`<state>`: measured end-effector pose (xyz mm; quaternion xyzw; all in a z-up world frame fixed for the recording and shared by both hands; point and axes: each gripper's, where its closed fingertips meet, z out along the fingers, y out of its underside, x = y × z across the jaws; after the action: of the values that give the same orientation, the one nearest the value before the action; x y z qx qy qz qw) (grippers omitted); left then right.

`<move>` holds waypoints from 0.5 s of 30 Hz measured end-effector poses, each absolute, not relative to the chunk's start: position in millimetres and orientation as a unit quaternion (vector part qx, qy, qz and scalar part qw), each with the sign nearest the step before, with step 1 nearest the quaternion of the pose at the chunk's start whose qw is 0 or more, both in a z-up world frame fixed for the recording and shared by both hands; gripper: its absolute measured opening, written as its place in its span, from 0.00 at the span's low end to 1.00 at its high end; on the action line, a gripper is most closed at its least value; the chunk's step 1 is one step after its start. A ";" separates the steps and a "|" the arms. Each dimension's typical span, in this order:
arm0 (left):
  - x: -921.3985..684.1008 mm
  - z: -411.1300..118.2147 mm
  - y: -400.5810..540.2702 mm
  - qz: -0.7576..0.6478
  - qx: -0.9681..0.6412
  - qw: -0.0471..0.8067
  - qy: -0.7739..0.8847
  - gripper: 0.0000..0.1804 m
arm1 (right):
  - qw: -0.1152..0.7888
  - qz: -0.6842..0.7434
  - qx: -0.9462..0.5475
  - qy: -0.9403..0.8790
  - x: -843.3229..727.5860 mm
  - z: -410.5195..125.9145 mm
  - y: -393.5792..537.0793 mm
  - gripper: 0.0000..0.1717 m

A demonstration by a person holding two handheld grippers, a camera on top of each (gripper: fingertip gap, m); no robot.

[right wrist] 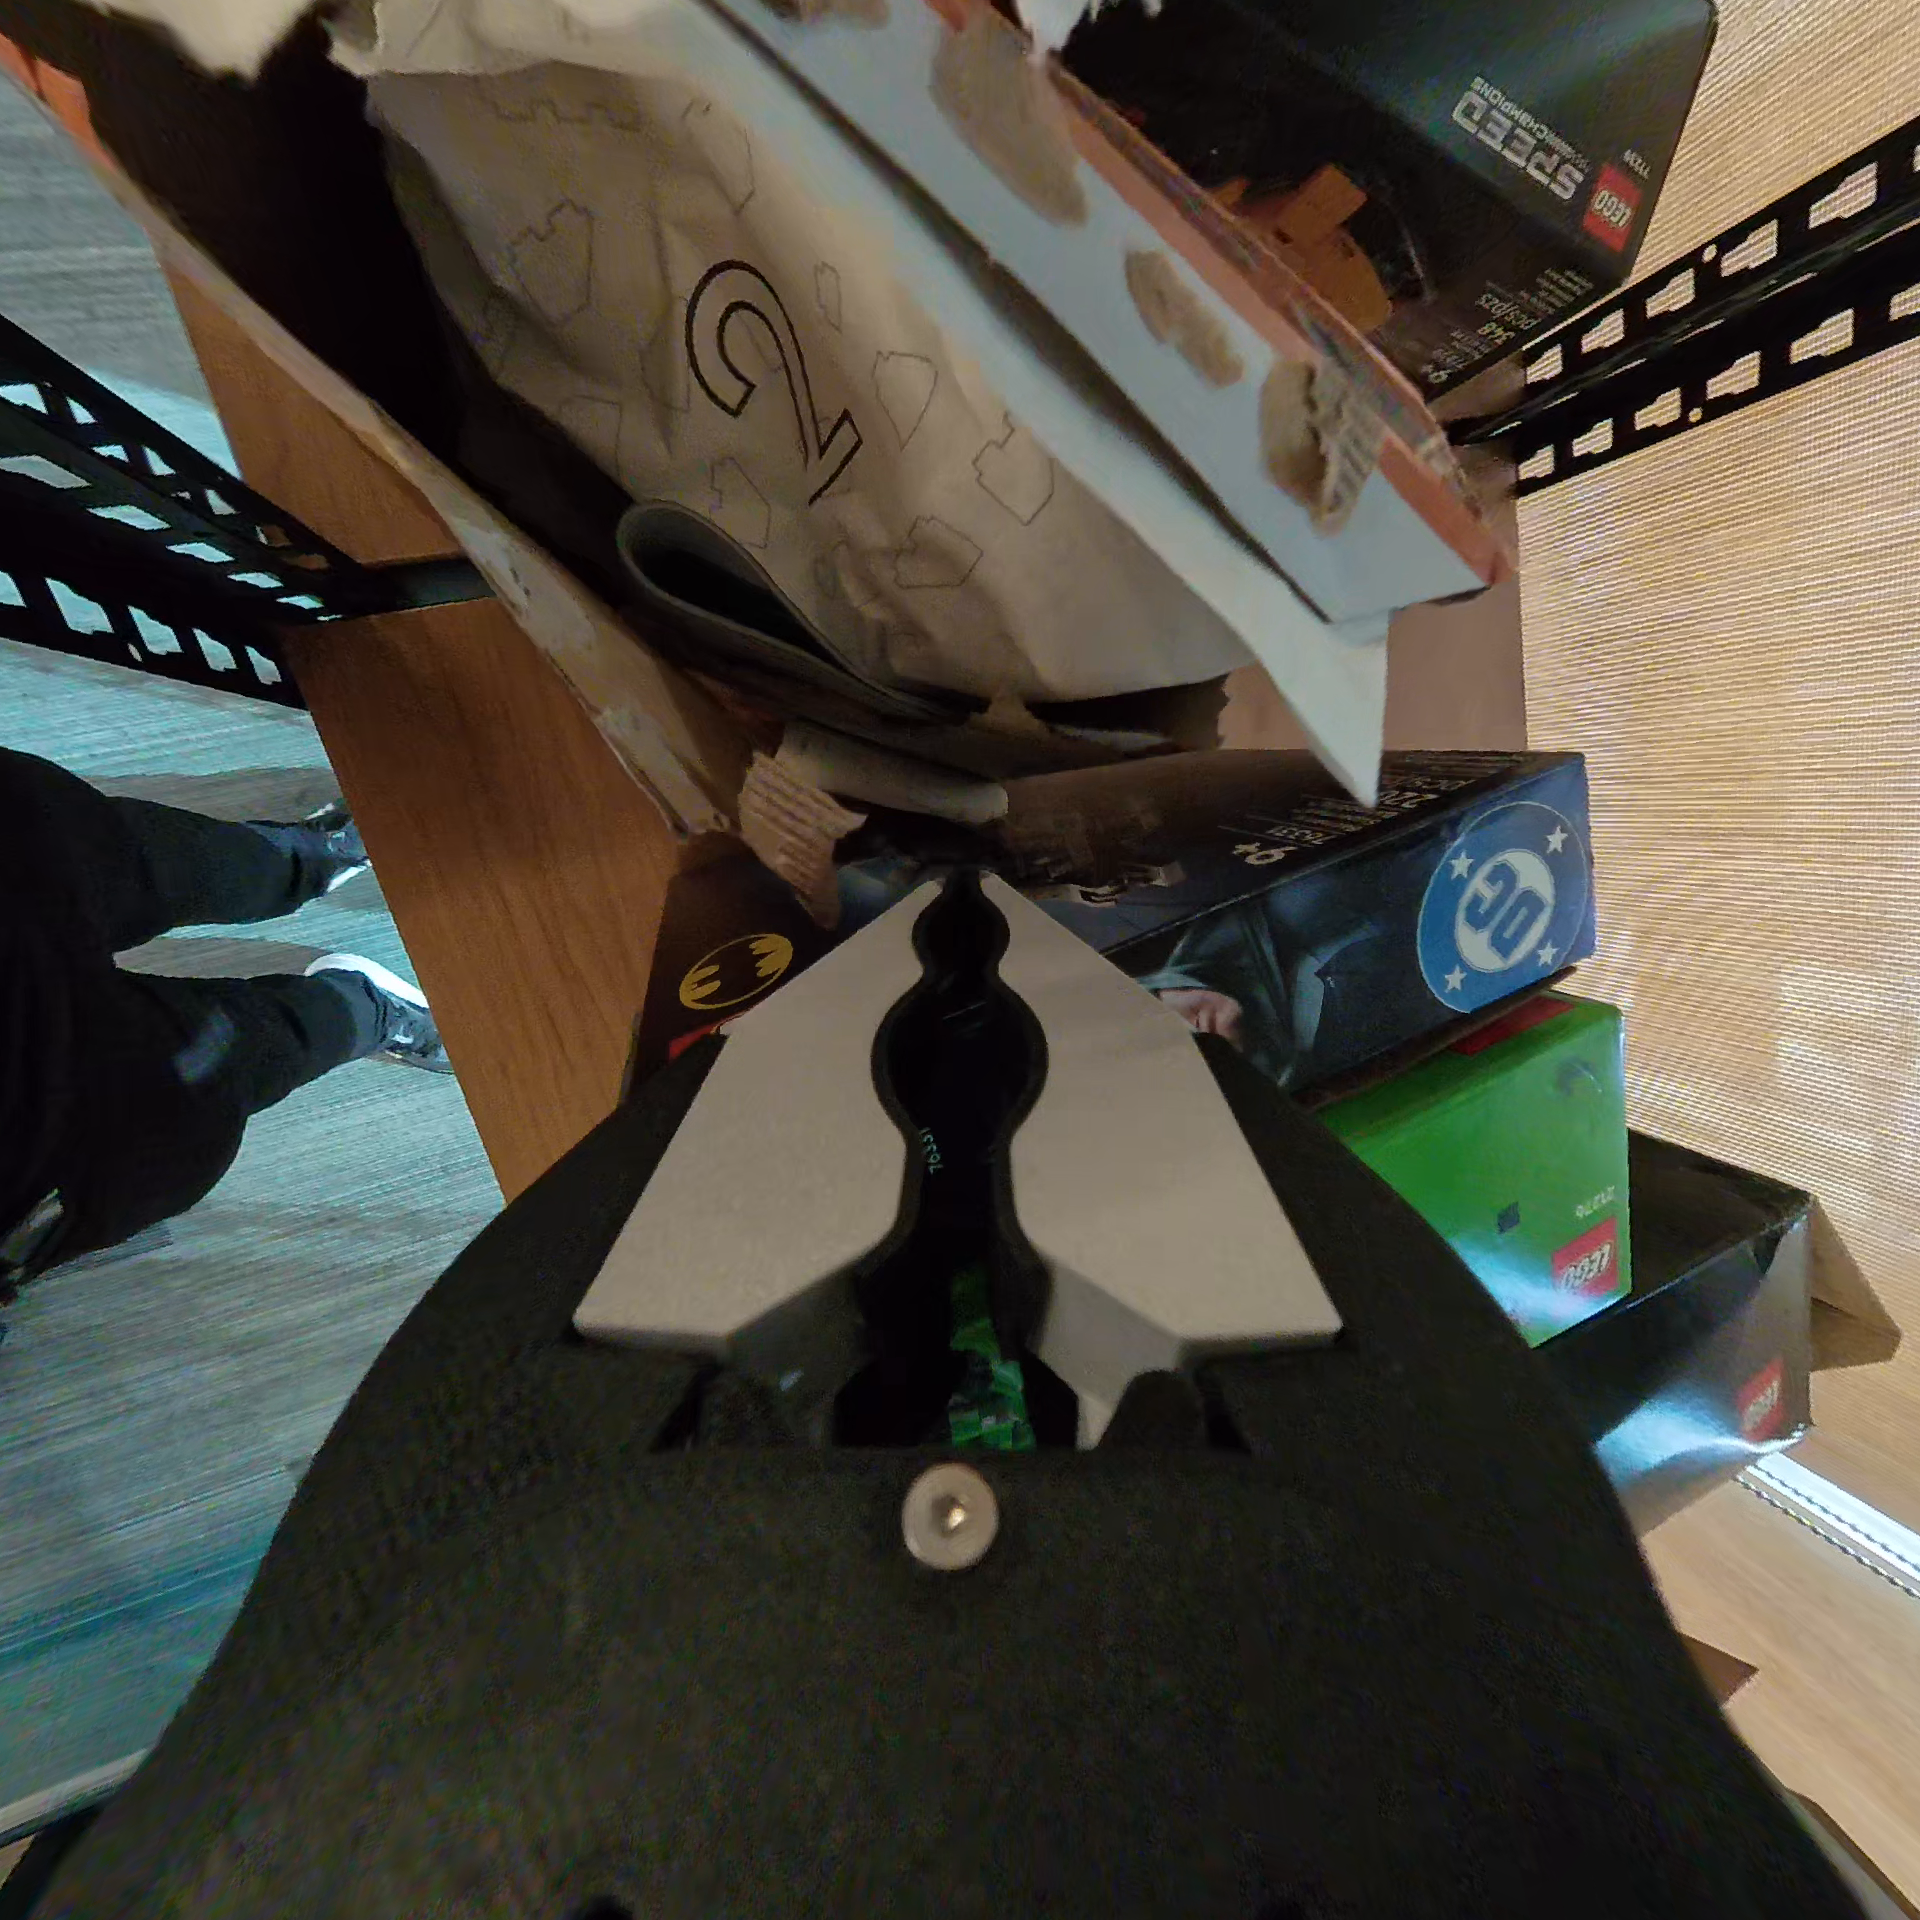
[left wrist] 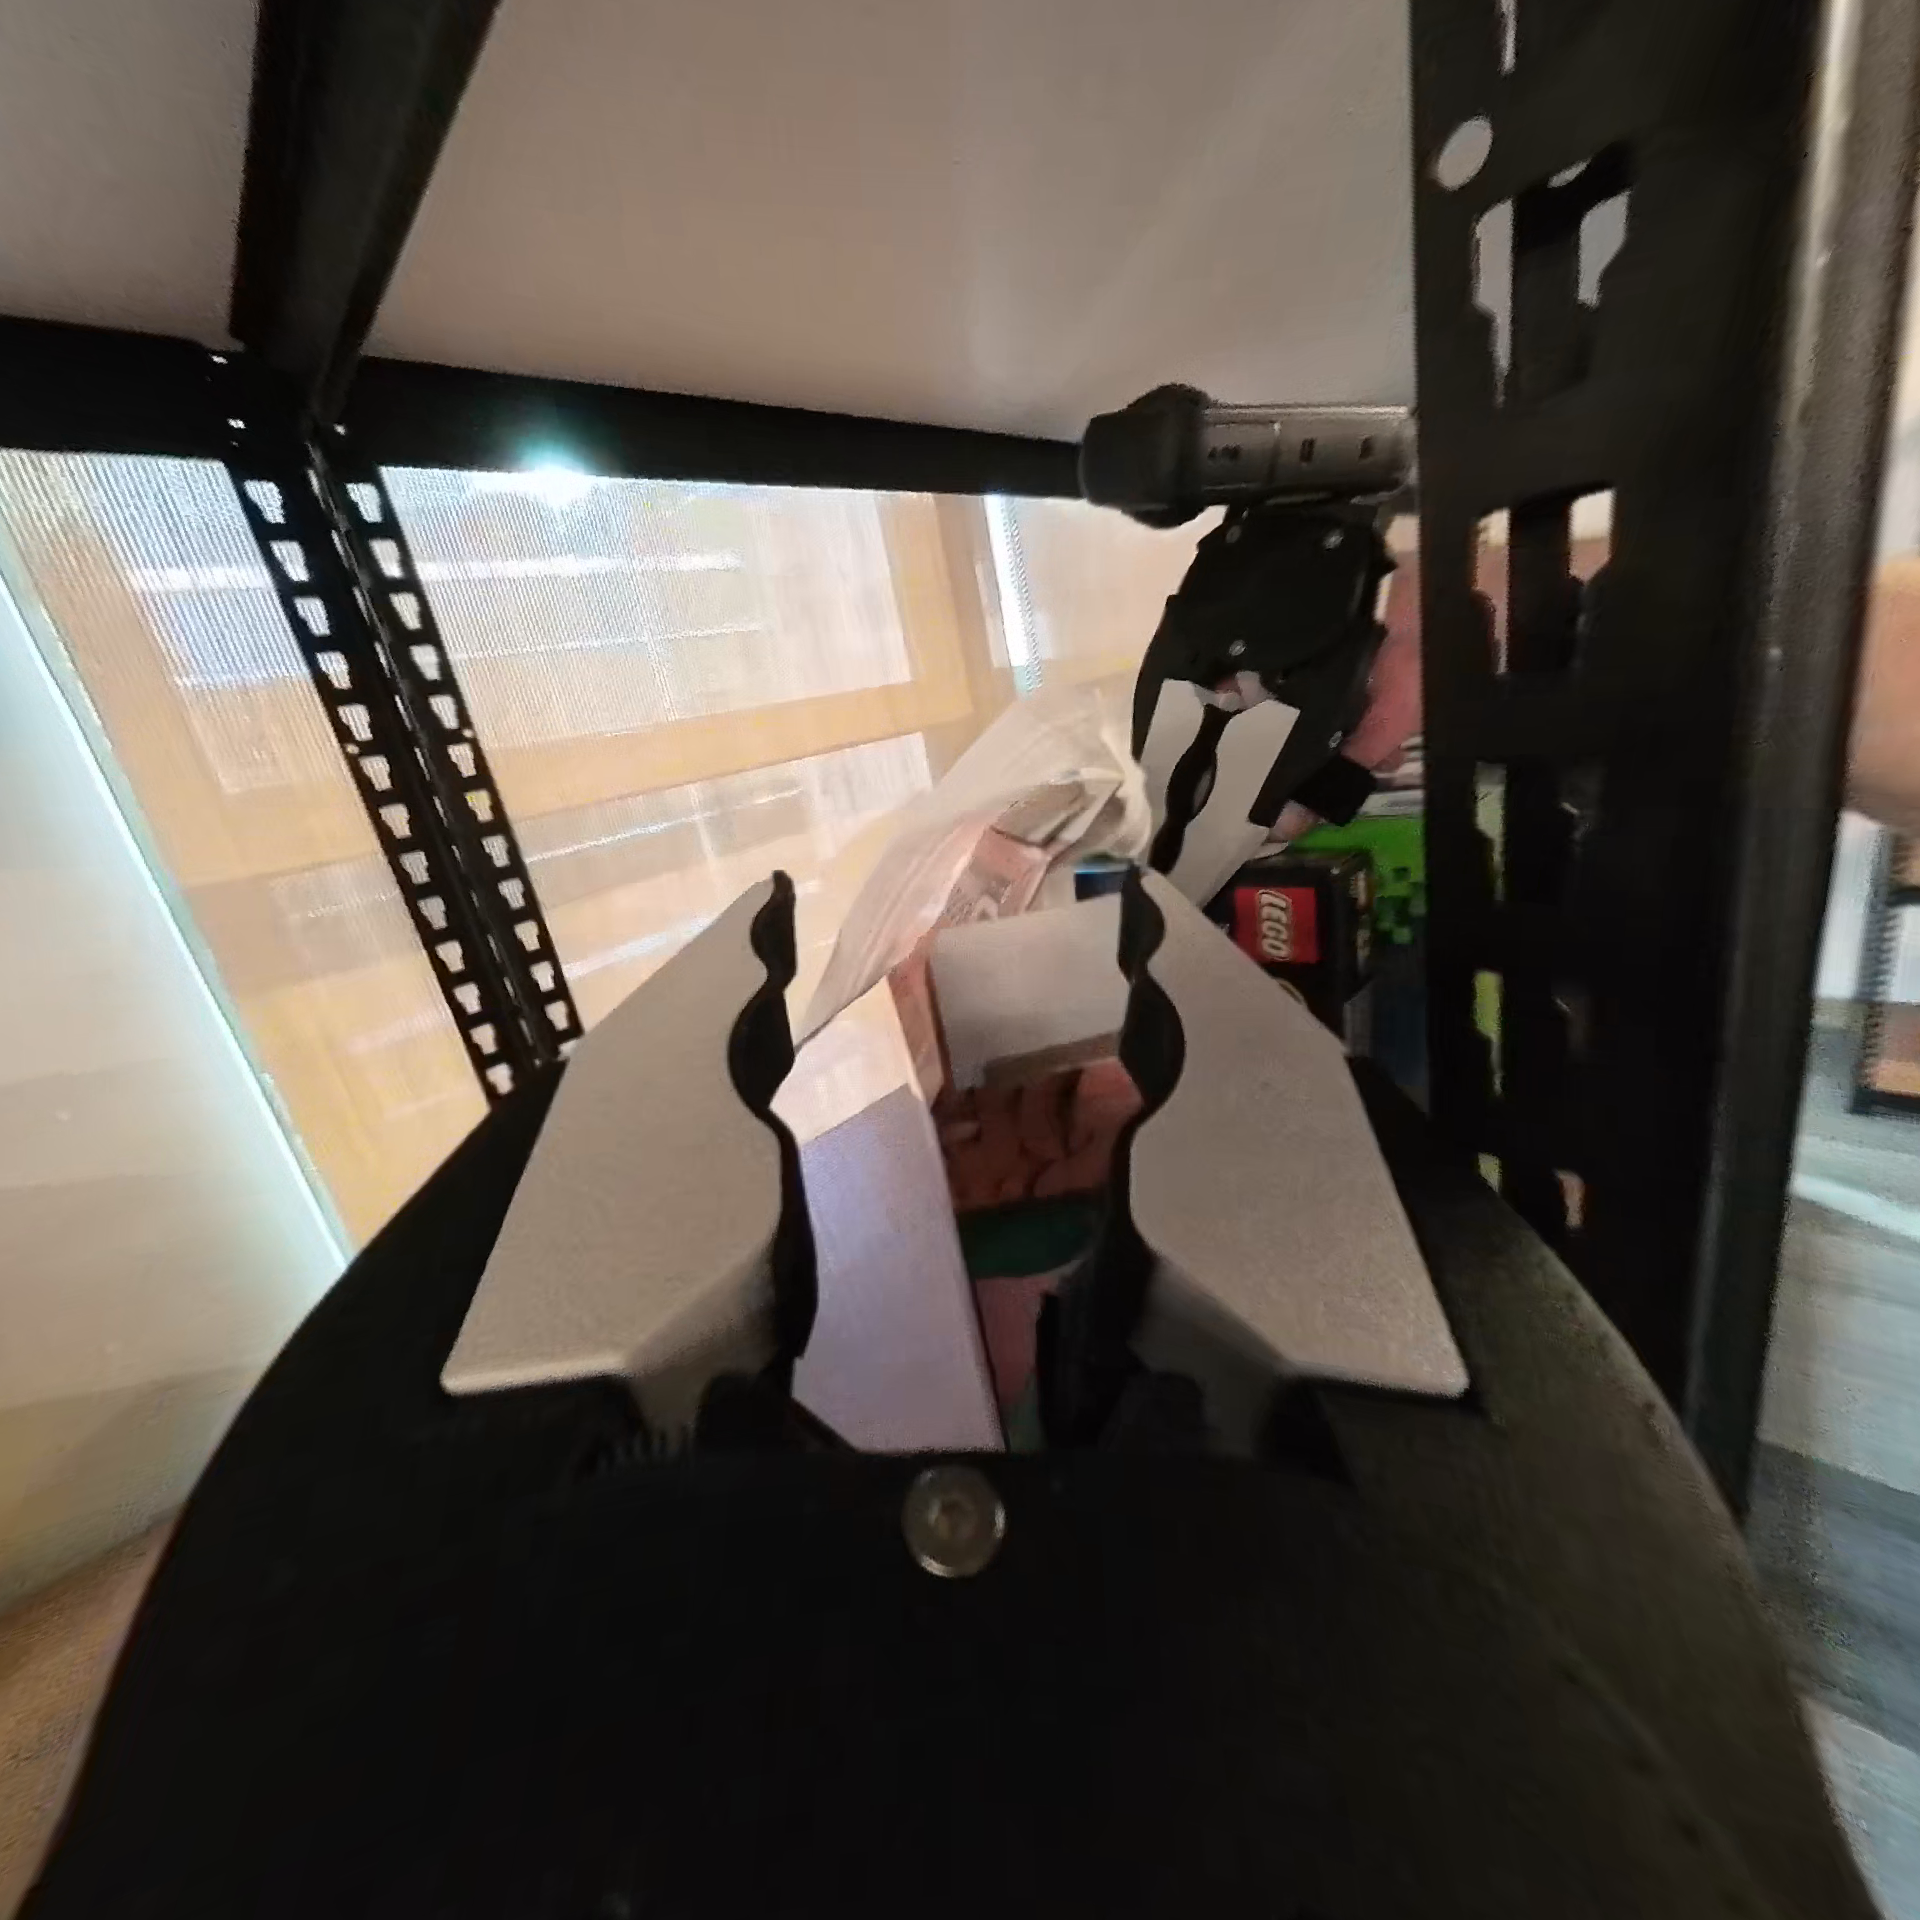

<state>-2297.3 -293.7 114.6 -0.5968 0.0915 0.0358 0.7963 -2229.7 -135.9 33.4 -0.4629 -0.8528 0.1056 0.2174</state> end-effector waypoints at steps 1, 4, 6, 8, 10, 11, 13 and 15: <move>-2300.2 112.0 -297.1 0.026 -0.599 0.796 0.085 0.36 | 0.215 0.108 -0.463 -0.853 -2229.7 33.4 -136.2 0.00; -2304.1 103.0 -309.2 0.010 -0.600 0.797 0.069 0.39 | 0.212 0.108 -0.463 -0.854 -2229.6 33.0 -136.3 0.00; -2308.8 91.7 -315.8 0.009 -0.608 0.792 0.058 0.42 | 0.210 0.108 -0.463 -0.854 -2229.6 32.9 -136.5 0.00; -2316.2 79.1 -320.1 0.000 -0.621 0.783 0.043 0.44 | 0.209 0.109 -0.463 -0.854 -2229.5 32.9 -136.4 0.00; -2316.6 66.6 -315.8 -0.029 -0.639 0.768 0.038 0.47 | 0.207 0.109 -0.463 -0.855 -2229.3 32.7 -136.5 0.00; -2312.7 59.7 -310.9 -0.045 -0.651 0.756 0.044 0.49 | 0.206 0.108 -0.463 -0.855 -2229.2 32.5 -136.5 0.00; -2307.0 43.5 -299.2 -0.048 -0.686 0.724 0.054 0.55 | 0.203 0.108 -0.465 -0.855 -2229.3 32.2 -136.8 0.00; -2297.2 34.8 -290.3 -0.053 -0.697 0.711 0.078 0.60 | 0.201 0.106 -0.466 -0.855 -2229.2 32.0 -136.8 0.00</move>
<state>-2297.2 -290.3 34.8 -0.6967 0.0779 -0.0526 0.7111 -2229.2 -136.8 32.0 -0.4663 -0.8549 0.1055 0.2012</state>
